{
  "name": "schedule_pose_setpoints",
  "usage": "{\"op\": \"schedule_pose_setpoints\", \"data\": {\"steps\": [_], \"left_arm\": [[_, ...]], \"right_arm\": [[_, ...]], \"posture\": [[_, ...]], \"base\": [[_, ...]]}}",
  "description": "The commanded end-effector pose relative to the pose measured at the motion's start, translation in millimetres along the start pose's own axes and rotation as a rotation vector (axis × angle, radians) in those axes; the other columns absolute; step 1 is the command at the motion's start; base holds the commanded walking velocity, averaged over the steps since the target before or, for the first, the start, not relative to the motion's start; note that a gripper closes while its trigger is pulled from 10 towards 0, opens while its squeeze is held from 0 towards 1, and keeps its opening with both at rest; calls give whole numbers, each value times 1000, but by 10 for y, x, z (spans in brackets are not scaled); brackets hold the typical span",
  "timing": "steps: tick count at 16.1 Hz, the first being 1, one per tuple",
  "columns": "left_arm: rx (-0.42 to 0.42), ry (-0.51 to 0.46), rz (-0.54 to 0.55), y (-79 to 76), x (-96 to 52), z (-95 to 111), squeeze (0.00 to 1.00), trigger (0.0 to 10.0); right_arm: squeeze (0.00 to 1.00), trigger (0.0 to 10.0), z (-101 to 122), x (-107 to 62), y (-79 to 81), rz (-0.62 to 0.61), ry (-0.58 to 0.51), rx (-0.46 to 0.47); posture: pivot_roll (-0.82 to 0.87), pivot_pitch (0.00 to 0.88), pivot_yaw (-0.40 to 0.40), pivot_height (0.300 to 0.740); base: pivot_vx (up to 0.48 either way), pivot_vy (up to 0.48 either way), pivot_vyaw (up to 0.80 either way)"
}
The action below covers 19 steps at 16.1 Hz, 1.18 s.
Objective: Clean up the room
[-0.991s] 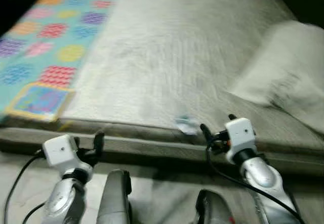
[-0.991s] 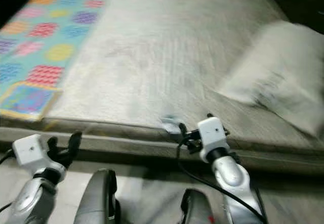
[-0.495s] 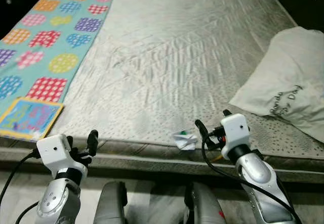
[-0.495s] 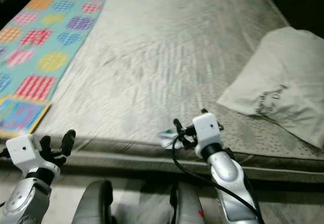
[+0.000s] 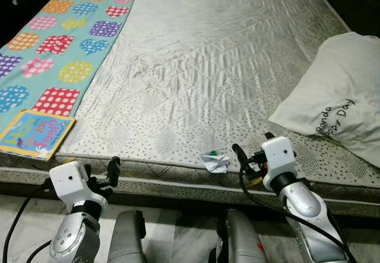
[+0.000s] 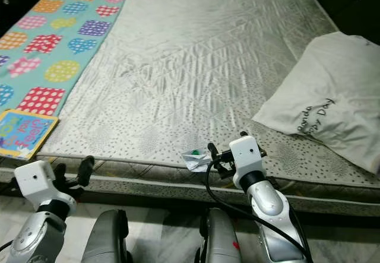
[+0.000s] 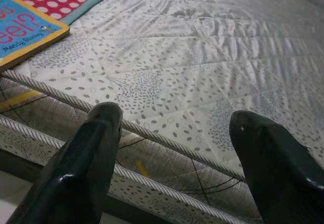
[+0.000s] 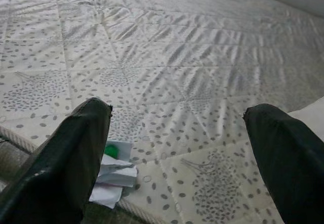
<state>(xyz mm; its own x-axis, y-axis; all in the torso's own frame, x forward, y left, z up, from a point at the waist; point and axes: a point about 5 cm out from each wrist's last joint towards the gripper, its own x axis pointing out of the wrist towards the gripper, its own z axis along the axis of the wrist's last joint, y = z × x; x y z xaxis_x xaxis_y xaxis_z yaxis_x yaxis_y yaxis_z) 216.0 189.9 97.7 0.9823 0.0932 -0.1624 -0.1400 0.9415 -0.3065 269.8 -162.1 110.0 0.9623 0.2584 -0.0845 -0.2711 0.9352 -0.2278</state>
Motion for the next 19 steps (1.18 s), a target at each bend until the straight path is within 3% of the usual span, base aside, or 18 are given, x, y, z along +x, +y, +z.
{"op": "schedule_pose_setpoints", "data": {"steps": [1,3,7,11,13,19], "left_arm": [[-2,14,0,-12,-13,-7,0,10000],[-2,18,5,-6,-25,-5,0,10000],[7,17,29,5,-35,17,0,10000],[9,83,-17,-27,-122,-23,0,10000],[0,105,-42,-41,-143,-33,0,10000],[30,114,-90,-110,-211,41,0,10000]], "right_arm": [[0,10000,-38,-39,-7,5,16,18],[0,10000,-47,-49,-15,2,25,14],[0,10000,-58,8,26,40,53,20],[0,10000,-129,289,364,306,177,22],[0,10000,-79,415,467,338,156,17],[0,10000,85,803,627,214,41,-22]], "posture": [[-3,179,-43,568],[0,186,-44,543],[14,197,-50,543],[54,218,-49,543],[72,229,-47,543],[159,260,-44,543]], "base": [[0,0,0],[0,0,0],[0,0,0],[0,0,0],[0,0,0],[0,0,0]]}}
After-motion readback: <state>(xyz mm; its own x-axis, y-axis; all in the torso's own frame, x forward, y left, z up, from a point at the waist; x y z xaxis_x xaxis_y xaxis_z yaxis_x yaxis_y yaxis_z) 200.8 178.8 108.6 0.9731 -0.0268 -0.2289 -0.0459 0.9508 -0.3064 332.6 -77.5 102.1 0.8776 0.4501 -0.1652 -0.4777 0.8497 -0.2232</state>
